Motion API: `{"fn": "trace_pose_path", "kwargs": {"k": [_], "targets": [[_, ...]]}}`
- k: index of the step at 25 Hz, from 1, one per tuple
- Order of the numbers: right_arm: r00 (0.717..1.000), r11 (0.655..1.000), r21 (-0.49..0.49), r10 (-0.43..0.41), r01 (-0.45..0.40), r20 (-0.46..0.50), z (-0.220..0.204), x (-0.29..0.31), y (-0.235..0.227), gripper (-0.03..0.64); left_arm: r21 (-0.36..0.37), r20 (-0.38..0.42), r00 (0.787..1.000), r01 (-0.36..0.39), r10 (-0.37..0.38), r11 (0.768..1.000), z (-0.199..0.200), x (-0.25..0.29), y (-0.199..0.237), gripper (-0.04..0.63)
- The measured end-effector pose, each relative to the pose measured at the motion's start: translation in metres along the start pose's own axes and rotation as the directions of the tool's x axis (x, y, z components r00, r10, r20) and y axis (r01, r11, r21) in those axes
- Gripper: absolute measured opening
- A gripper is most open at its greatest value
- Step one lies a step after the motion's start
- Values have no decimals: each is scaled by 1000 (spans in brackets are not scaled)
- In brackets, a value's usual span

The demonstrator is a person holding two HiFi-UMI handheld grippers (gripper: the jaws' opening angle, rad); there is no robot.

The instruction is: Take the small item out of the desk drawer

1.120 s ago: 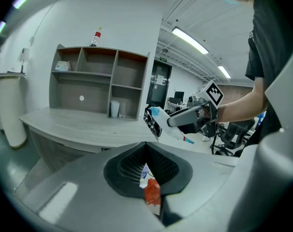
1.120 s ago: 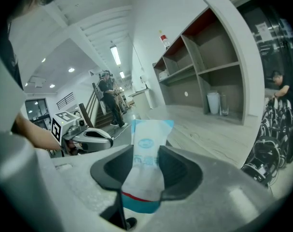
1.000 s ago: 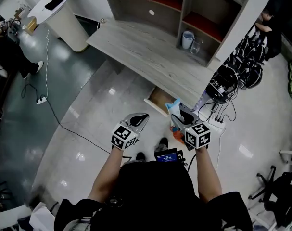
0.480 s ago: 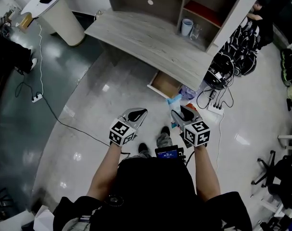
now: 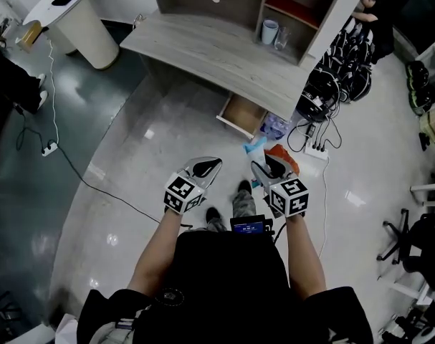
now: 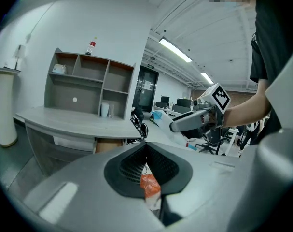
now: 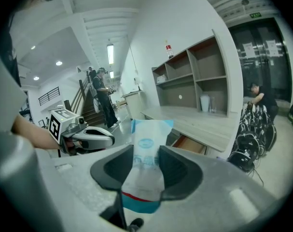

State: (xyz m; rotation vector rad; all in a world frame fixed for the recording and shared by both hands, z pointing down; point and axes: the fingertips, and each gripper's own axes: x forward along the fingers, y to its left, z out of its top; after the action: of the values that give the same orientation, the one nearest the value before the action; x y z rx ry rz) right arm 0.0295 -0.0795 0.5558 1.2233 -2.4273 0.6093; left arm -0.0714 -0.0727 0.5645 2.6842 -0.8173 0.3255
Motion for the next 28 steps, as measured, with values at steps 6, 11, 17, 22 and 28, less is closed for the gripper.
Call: {"fn": "trace_pose_path", "kwargs": {"k": [6, 11, 17, 22, 28], "targets": [[1000, 1000, -4, -26, 26, 7, -13, -12, 12, 167, 14, -6, 999, 38, -38, 999, -10, -6, -19, 2], [999, 999, -4, -39, 39, 13, -21, -20, 19, 167, 26, -12, 998, 63, -63, 998, -15, -10, -31, 2], [999, 999, -7, -48, 48, 20, -23, -19, 24, 167, 38, -17, 996, 84, -83, 996, -16, -11, -36, 2], [998, 999, -16, -50, 51, 23, -18, -19, 24, 167, 42, -15, 996, 87, -87, 995, -11, -9, -35, 2], [998, 998, -23, -53, 53, 26, -14, -17, 21, 167, 47, -8, 996, 89, -89, 995, -7, -7, -34, 2]]}}
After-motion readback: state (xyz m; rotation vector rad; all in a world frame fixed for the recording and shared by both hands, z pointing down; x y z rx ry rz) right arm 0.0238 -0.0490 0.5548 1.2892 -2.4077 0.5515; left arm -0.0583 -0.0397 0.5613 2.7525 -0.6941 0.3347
